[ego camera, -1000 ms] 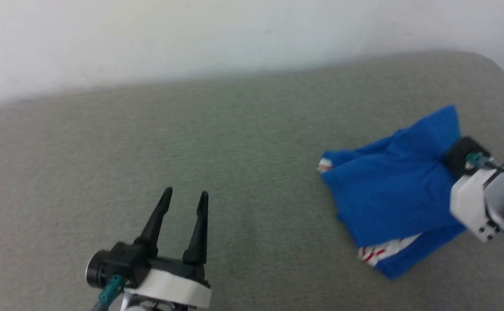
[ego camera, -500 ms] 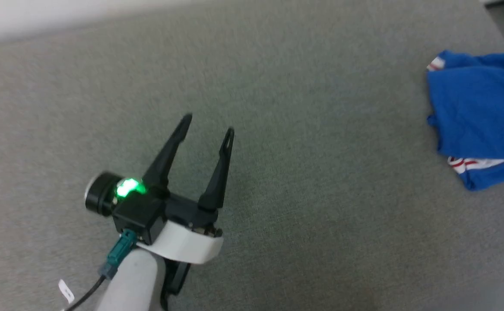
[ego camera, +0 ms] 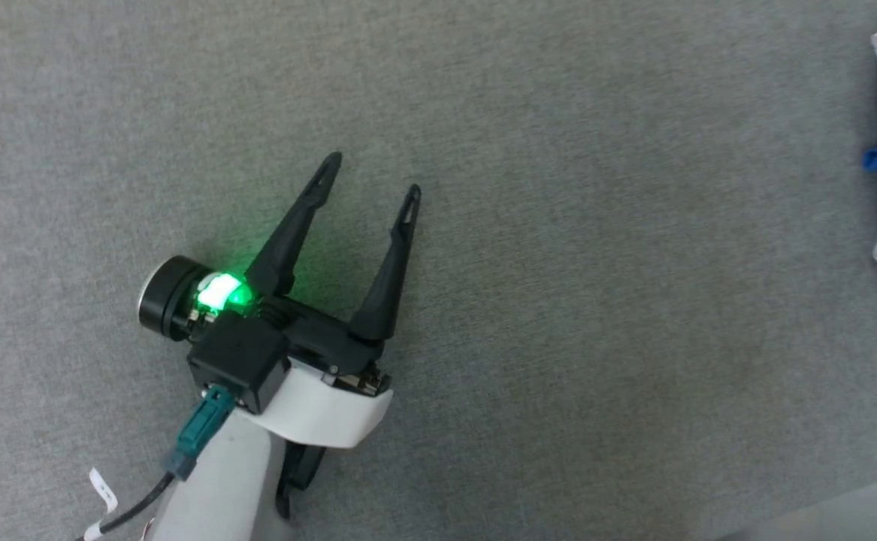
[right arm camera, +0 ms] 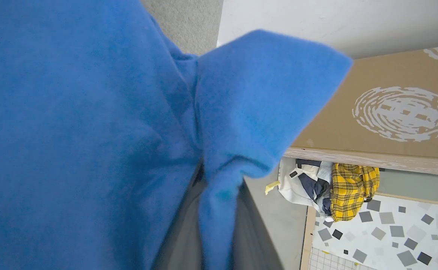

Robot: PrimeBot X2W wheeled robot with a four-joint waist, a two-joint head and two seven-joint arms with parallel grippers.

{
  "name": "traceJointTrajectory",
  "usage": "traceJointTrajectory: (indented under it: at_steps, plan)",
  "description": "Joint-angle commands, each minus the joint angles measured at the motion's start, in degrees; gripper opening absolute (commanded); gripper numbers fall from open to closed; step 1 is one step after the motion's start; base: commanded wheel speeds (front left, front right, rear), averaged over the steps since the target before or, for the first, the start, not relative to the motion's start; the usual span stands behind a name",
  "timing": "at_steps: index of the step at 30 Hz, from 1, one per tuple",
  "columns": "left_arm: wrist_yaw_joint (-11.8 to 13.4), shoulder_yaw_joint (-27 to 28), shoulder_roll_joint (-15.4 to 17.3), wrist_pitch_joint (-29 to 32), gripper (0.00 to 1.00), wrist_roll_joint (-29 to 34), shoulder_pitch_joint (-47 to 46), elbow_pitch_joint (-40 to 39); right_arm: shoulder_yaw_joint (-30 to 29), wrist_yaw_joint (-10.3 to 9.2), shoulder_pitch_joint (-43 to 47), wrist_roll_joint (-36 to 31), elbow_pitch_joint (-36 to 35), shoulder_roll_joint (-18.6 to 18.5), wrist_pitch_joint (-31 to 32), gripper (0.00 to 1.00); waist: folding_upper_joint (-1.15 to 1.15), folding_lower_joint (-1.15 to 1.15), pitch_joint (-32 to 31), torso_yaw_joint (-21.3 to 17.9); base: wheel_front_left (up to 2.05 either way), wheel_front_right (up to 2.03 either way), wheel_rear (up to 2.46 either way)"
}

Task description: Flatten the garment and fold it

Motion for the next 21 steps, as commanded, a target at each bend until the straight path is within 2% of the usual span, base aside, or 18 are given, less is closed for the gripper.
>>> traceJointTrajectory:
  at_steps: [1, 2, 3, 4, 12, 17, 21]
  plan:
    - [-0.2, 0.2, 0.2, -0.3, 1.00, 0.3, -0.7, 0.1, -0.9, -0.13, -1.3, -0.8, 0.7, 0.5, -0.6, 0.00, 0.00, -0.01, 1.7, 1.2, 0.00, 0.00, 0.00]
    - [-0.2, 0.2, 0.1, -0.3, 1.00, 0.3, -0.6, 0.1, -1.7, -0.13, -1.7, -1.4, 1.4, 0.8, -0.9, 0.00, 0.00, -0.01, 1.6, 1.2, 0.00, 0.00, 0.00]
    - [-0.2, 0.2, 0.1, -0.3, 1.00, 0.2, -0.6, 0.2, -2.4, -0.13, -2.0, -2.1, 1.9, 1.0, -1.4, 0.29, 0.00, -0.01, 1.4, 1.3, 0.00, 0.00, 0.00]
    - [-0.3, 0.4, 0.1, -0.3, 1.00, 0.2, -0.6, 0.3, -2.9, -0.13, -2.4, -2.9, 2.1, 1.1, -2.0, 1.00, 0.00, -0.01, 1.0, 1.3, 0.00, 0.00, 0.00]
    - [-0.1, 1.8, -1.3, -0.3, 1.00, -1.4, 0.9, 1.7, -6.9, -0.13, -4.8, -7.6, 4.2, 2.6, -4.8, 1.00, 0.00, -0.01, -6.4, 1.9, 0.00, 0.00, 0.00]
    - [0.5, 3.9, -2.5, -0.3, 1.00, -3.6, 4.4, 2.6, -5.4, -0.13, -7.2, -8.6, 1.8, 5.6, -6.0, 1.00, 0.00, -0.01, -14.0, 2.4, 0.00, 0.00, 0.00]
    - [1.1, 6.0, -3.1, -0.3, 1.00, -4.7, 8.0, 3.6, -3.3, -0.13, -7.8, -6.0, -0.5, 7.9, -7.1, 1.00, 0.00, -0.01, -19.9, 3.5, 0.00, 0.00, 0.00]
